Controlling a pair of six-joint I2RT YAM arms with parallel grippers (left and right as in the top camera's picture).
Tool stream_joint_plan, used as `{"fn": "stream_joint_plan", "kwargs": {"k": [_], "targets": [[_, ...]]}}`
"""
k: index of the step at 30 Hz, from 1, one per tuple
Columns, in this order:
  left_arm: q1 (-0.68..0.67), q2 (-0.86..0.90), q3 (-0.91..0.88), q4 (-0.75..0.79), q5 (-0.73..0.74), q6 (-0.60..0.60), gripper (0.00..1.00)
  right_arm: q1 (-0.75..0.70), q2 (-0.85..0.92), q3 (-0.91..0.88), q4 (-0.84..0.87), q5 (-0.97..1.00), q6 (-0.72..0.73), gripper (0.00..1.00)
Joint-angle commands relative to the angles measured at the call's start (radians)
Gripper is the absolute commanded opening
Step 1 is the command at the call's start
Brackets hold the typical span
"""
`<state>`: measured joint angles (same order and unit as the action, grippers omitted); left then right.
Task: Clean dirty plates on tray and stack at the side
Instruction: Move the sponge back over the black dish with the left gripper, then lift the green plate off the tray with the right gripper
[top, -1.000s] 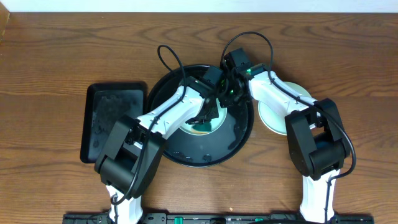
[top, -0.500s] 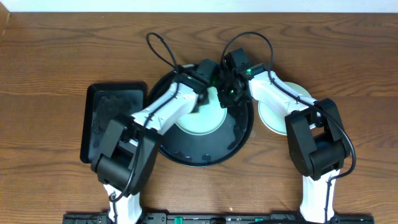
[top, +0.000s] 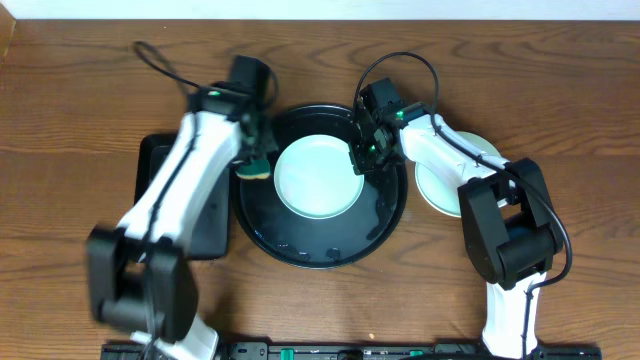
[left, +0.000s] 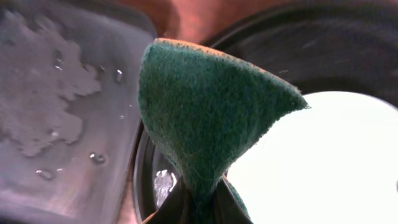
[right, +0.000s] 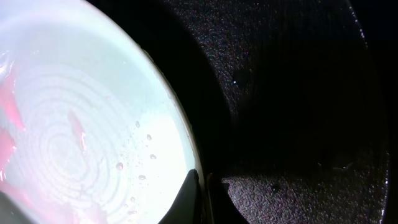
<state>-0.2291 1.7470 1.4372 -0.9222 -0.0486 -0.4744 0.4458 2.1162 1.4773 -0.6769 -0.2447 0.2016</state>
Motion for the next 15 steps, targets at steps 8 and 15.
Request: {"fn": "stream_joint_plan", "kwargs": {"k": [8, 15], "targets": [[0.199, -0.240, 0.042, -0.084, 0.052, 0.127, 0.07, -0.018, 0.020, -0.001, -0.013, 0.034, 0.037, 0.21], [0.309, -0.218, 0.037, -0.087, 0.053, 0.127, 0.07, -0.017, 0.043, 0.000, -0.011, 0.033, 0.061, 0.01]]}}
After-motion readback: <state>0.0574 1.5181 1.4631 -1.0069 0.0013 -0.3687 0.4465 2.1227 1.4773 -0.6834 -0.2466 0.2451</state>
